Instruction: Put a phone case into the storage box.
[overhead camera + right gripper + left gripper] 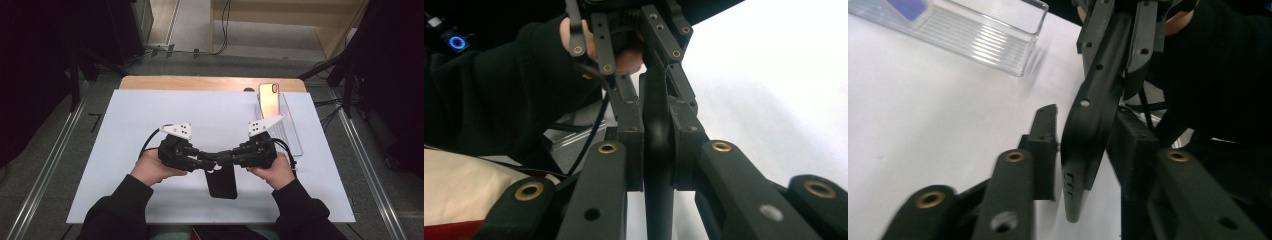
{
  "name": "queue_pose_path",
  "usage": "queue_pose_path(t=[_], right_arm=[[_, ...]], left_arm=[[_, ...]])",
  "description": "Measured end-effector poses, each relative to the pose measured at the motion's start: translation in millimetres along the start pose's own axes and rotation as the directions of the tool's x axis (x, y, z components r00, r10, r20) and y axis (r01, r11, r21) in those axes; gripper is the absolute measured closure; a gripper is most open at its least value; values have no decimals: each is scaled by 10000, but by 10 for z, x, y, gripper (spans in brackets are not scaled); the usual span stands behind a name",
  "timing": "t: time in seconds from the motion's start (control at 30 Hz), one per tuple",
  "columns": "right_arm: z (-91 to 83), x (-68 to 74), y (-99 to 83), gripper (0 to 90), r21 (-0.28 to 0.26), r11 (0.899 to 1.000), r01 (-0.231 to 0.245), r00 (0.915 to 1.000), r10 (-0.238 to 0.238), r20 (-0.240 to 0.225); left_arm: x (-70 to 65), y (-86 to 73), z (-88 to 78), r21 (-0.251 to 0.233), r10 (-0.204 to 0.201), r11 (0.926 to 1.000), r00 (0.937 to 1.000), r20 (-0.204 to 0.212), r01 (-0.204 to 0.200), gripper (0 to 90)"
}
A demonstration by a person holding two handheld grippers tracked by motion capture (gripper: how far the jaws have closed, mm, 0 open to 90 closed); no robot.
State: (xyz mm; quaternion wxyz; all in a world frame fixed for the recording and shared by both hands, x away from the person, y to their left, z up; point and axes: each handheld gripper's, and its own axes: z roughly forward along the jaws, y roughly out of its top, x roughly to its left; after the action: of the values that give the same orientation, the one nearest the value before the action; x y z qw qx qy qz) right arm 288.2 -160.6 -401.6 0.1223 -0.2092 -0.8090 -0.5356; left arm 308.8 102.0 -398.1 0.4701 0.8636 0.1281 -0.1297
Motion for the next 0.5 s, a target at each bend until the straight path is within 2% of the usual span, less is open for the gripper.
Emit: queue_pose_path(t=[0.13,0.2,0.33,0.43,0.5], right_arm=[[5,-27,-7,769,-42,9999,-130,9995,129,-302],[6,-28,-9,764,21,9999,-122,9995,123,-292],[8,-20,-7,749,16,10000,-53,9997,53,-225],[0,-30,-7,690,-108,9999,-55,9999,54,-133],[-6,-32,-5,601,-250,9997,-78,9998,82,177]], left_arm=[[10,-9,-13,-3,89,10000,9997,215,-89,729],[11,-15,-11,-11,117,9999,9993,351,-117,748],[0,-13,-14,5,156,9999,9992,367,-156,763],[-6,1,-20,53,51,10000,9994,343,-52,770],[-2,7,-37,56,-128,9999,9998,181,127,769]])
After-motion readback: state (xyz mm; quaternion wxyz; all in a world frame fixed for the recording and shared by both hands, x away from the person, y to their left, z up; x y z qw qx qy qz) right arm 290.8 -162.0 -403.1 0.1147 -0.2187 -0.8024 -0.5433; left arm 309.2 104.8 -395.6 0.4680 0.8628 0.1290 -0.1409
